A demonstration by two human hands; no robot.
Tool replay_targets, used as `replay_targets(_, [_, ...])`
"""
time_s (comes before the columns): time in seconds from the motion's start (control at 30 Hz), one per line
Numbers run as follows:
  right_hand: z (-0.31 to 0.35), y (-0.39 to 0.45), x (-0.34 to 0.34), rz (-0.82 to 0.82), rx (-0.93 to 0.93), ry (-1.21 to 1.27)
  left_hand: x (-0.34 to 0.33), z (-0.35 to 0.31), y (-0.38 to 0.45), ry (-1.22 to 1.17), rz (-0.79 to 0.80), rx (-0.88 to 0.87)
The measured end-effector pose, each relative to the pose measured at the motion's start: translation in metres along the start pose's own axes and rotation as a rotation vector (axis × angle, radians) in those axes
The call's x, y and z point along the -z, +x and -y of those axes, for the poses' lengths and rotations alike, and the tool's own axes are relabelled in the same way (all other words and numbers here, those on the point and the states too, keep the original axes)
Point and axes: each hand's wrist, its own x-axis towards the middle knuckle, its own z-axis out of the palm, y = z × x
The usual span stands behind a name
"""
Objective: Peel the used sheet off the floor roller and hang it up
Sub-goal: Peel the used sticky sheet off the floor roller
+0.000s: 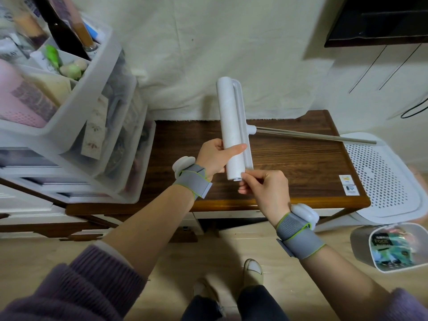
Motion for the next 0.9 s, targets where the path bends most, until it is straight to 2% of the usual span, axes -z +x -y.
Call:
replay_targets(0.17, [-0.003,-0.001,-0.004,-0.019,0.031,-0.080,0.000,0.000,0.002,0.041,-0.026,-0.029])
replay_targets(0.67, [-0.015,-0.002,-0.017,-0.217,-0.132,0.055,-0.019,0.002,-0.002,0.053,-0.075,-0.042])
replay_targets(0.9, [-0.024,-0.001,-0.020,-0.267,-0.128,0.036,-0.026,0.003,-0.002,0.077,-0.078,-0.052])
